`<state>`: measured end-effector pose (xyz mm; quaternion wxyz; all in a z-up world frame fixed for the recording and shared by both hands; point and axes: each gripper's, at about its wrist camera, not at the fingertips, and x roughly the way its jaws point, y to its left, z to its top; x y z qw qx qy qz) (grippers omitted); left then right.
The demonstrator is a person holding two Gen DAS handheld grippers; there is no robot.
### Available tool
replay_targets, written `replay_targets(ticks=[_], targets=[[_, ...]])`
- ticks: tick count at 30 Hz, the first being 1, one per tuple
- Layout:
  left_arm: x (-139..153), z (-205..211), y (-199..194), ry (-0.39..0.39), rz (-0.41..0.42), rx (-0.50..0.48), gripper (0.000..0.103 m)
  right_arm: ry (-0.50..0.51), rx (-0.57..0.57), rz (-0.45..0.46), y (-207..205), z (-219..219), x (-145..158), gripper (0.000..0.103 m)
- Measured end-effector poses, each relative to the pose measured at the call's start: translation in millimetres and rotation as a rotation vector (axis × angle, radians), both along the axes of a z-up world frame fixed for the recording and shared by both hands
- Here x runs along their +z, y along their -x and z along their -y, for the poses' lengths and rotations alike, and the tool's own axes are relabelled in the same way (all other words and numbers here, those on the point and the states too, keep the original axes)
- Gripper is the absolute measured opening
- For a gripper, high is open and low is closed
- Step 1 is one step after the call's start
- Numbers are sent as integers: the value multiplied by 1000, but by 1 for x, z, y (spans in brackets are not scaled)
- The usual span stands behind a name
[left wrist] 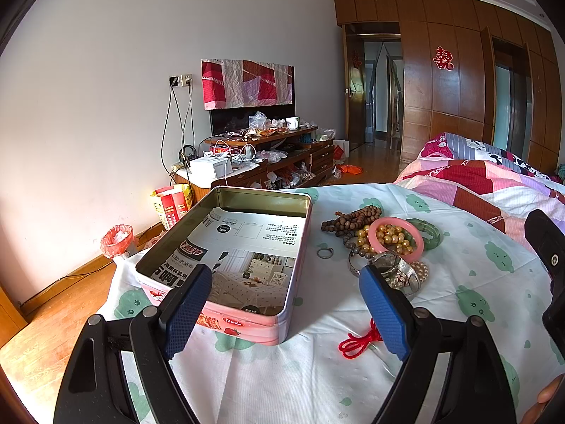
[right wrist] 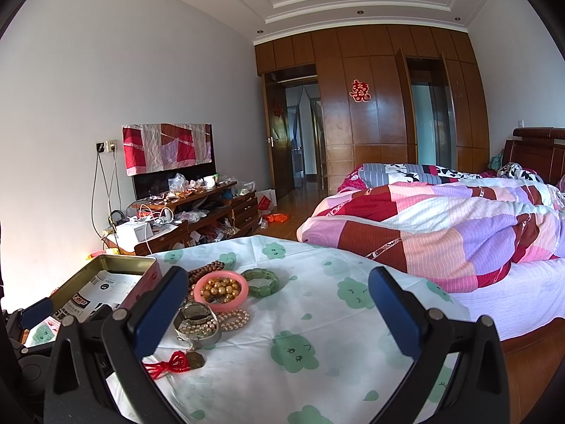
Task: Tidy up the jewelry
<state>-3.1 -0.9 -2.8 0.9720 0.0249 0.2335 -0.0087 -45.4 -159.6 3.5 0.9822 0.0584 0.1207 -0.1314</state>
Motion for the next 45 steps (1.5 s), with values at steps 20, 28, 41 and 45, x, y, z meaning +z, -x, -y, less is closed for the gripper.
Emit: replay_targets(ticks=[20,28,41,45], targets=[[0,0,0,1,-1,0,86,0,0,0,0,0,0,103],[-1,-2,0,33,-10,-28,86,-1,-1,-1,-1,-1,1,103],[-16,13,-1,50,-167,-382,79,-101,-83,-49,-7,24,-6,103],[-24,36,-12,-12,-257,-455,53,-172,-107,-52,-4,37,-10,103]])
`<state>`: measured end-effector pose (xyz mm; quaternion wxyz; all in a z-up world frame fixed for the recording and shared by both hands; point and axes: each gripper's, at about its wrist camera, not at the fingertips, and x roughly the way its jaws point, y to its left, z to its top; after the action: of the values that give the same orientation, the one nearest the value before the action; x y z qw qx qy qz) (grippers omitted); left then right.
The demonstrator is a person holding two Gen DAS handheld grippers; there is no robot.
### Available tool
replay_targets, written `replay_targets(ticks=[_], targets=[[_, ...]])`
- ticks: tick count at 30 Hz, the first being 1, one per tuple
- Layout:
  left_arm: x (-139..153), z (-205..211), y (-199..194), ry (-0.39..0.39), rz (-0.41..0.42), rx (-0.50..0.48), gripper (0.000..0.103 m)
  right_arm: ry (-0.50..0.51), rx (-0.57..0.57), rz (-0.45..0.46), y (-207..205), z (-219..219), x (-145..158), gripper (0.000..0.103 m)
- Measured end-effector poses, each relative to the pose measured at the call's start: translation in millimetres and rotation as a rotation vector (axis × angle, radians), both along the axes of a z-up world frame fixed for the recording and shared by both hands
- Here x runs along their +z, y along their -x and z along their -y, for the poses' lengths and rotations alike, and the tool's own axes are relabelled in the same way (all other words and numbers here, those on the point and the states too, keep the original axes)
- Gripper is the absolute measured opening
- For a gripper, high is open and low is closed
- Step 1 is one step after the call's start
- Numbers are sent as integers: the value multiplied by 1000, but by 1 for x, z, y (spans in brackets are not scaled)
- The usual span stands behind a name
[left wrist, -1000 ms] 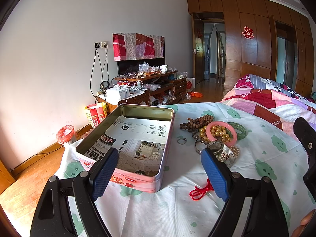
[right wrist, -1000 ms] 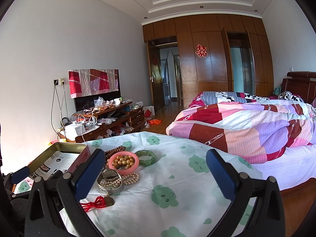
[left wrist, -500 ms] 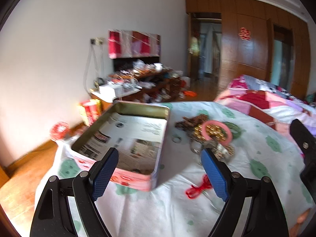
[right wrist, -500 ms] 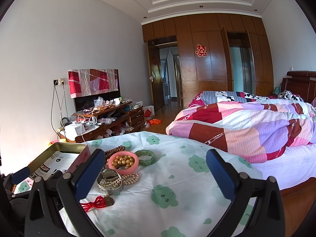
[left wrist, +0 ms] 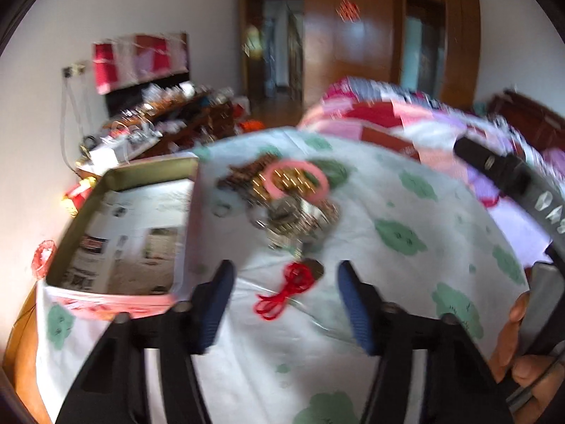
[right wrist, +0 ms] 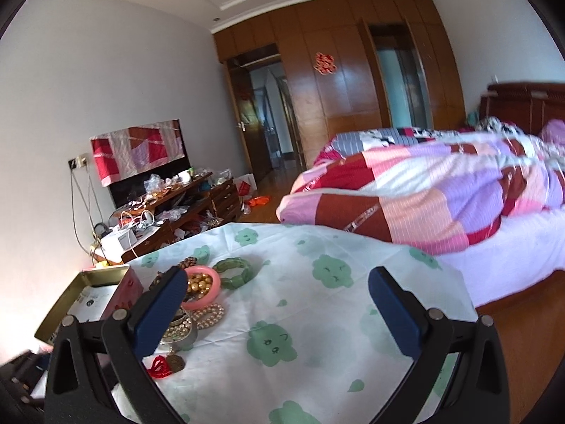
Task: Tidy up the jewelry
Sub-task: 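Grasp the red tassel with the left gripper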
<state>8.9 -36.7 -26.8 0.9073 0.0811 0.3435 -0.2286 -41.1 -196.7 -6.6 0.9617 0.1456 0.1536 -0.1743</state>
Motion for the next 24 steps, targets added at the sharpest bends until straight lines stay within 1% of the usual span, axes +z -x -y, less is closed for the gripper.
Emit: replay_targets(ticks=[2,4,7,8,9,10,11,12,13,14,17,20,21,24], targets=[[-5,11,-9,-31,-35,-29,53,-31,-2,1,1,5,-2,103],[-10,20,-16,-79,-56,-49,53,-56,0,0,1,8,-3,103],[-20,26,-23,-137,-110,-57,52,-63,5,4,2,10,-3,103],[-23,26,-23,-143,-130,-57,47,-61,7,6,2,9,-2,103],[-24,25,-26,-145,-144,-55,34,-58,9,8,3,8,-2,103],[-27,24,-29,-141,-161,-51,28,-56,11,9,3,7,-2,103],[-26,21,-29,-116,-173,-54,20,-54,13,8,2,7,-1,103],[-27,20,-30,-110,-176,-51,9,-53,17,8,1,7,-2,103],[-28,19,-31,-105,-177,-47,7,-53,21,5,1,7,-2,103],[-28,20,-31,-104,-176,-45,7,-55,25,2,1,6,-2,103],[-25,17,-30,-80,-153,-45,5,-66,29,-4,-3,9,-4,103],[-12,8,-20,-5,-75,-56,5,-83,33,-8,-3,11,-6,103],[-6,3,-14,27,-37,-58,5,-89,36,-12,-3,12,-7,103],[5,-7,-2,87,37,-69,5,-109,47,-27,-7,13,-9,103]])
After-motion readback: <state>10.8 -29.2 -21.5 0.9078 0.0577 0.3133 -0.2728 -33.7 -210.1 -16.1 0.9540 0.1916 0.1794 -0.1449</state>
